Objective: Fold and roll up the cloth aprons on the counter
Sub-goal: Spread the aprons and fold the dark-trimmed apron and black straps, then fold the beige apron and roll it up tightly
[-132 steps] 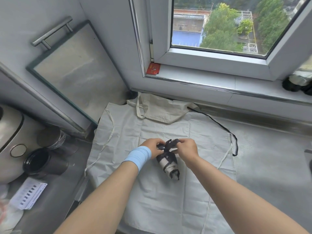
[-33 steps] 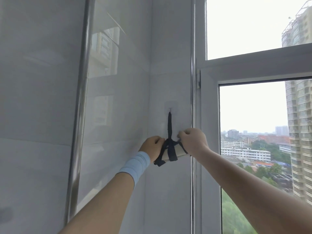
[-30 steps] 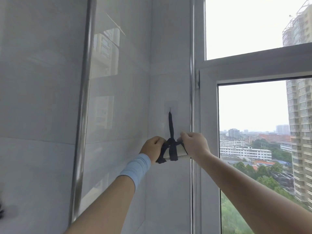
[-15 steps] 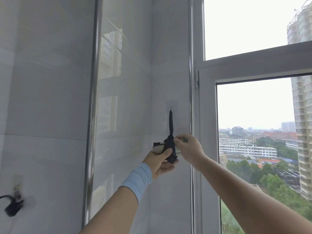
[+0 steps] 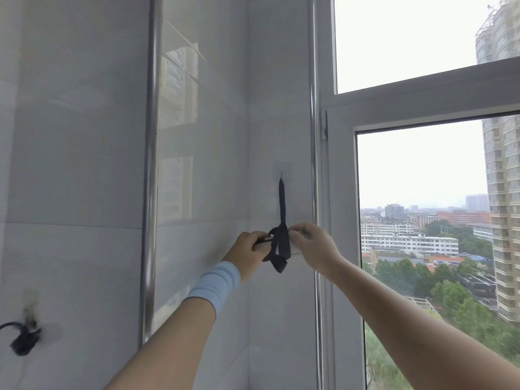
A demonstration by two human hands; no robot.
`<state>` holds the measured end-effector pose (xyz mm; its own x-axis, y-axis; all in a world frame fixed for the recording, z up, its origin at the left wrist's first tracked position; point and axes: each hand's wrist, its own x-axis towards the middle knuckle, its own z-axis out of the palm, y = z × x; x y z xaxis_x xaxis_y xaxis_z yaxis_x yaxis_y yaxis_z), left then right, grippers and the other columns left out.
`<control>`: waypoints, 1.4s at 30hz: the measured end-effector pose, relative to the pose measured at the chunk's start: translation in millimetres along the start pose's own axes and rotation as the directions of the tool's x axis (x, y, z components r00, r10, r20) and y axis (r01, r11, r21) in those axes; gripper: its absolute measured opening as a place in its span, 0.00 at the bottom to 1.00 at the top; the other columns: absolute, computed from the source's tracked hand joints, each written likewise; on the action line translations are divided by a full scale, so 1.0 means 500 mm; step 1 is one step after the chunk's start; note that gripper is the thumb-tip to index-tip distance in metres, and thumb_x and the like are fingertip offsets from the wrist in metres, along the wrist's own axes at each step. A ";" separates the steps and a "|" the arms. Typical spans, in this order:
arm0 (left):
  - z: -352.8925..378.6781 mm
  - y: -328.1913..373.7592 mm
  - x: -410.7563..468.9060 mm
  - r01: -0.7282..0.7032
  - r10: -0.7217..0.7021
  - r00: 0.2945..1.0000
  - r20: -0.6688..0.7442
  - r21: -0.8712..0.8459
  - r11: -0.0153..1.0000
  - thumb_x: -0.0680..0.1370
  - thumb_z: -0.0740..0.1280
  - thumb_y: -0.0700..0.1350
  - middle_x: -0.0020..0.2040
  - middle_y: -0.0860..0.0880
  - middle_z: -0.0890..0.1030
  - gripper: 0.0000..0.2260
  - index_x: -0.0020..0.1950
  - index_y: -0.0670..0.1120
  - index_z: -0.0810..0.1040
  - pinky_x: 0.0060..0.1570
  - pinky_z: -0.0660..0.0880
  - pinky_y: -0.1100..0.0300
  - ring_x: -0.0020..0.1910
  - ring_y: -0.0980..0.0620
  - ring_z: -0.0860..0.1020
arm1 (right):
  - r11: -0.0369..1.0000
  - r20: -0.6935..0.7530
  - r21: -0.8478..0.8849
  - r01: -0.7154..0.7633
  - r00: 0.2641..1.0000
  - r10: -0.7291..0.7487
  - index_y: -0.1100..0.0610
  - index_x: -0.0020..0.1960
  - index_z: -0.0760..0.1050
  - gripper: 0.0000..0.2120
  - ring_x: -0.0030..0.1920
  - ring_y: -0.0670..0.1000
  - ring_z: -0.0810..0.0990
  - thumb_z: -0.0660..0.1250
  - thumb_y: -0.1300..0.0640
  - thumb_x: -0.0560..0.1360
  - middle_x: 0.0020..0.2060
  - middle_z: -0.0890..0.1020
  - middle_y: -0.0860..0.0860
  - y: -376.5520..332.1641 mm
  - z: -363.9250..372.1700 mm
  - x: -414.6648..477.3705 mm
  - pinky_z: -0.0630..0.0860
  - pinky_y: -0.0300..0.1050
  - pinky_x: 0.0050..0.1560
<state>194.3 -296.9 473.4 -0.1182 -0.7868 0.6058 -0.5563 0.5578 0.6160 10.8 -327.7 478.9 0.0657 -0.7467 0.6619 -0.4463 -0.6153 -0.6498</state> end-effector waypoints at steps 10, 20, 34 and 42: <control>0.033 -0.065 0.003 -0.056 0.097 0.989 -0.116 0.317 0.947 0.79 0.64 0.45 0.57 0.52 0.70 0.09 0.57 0.46 0.79 0.55 0.73 0.62 0.49 0.54 0.75 | 0.906 0.013 -0.336 0.257 0.963 -0.269 0.54 0.67 0.74 0.18 0.59 0.49 0.72 0.61 0.59 0.78 0.59 0.74 0.47 0.057 0.032 -0.030 0.71 0.40 0.57; 0.055 -0.052 0.032 -0.073 0.104 0.988 -0.117 0.244 0.967 0.73 0.70 0.40 0.52 0.51 0.77 0.11 0.52 0.48 0.72 0.49 0.74 0.61 0.49 0.51 0.76 | 0.931 -0.146 -0.264 0.253 0.943 -0.298 0.57 0.46 0.81 0.04 0.44 0.48 0.76 0.68 0.59 0.77 0.47 0.74 0.47 0.092 0.028 -0.043 0.71 0.33 0.46; 0.072 -0.078 0.023 -0.074 0.050 0.997 0.060 0.524 0.848 0.81 0.59 0.51 0.71 0.53 0.64 0.20 0.72 0.49 0.68 0.63 0.71 0.54 0.67 0.51 0.66 | 0.701 0.030 -0.668 0.250 0.950 -0.309 0.51 0.67 0.74 0.16 0.58 0.55 0.74 0.58 0.56 0.81 0.60 0.77 0.48 0.087 0.029 -0.072 0.72 0.50 0.57; 0.057 -0.022 -0.023 -0.072 0.103 0.994 -0.025 0.549 0.833 0.79 0.60 0.53 0.70 0.50 0.70 0.21 0.71 0.50 0.66 0.65 0.67 0.49 0.72 0.45 0.62 | 0.754 0.024 -0.613 0.234 0.960 -0.278 0.49 0.72 0.68 0.20 0.70 0.53 0.66 0.58 0.48 0.81 0.70 0.71 0.47 0.021 -0.010 -0.104 0.62 0.53 0.69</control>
<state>178.2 -301.2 445.3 -0.1542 -0.7186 0.6781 -0.9063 0.3761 0.1925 -1.8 -294.1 439.7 0.2085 -0.5517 0.8076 -0.8687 -0.4839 -0.1062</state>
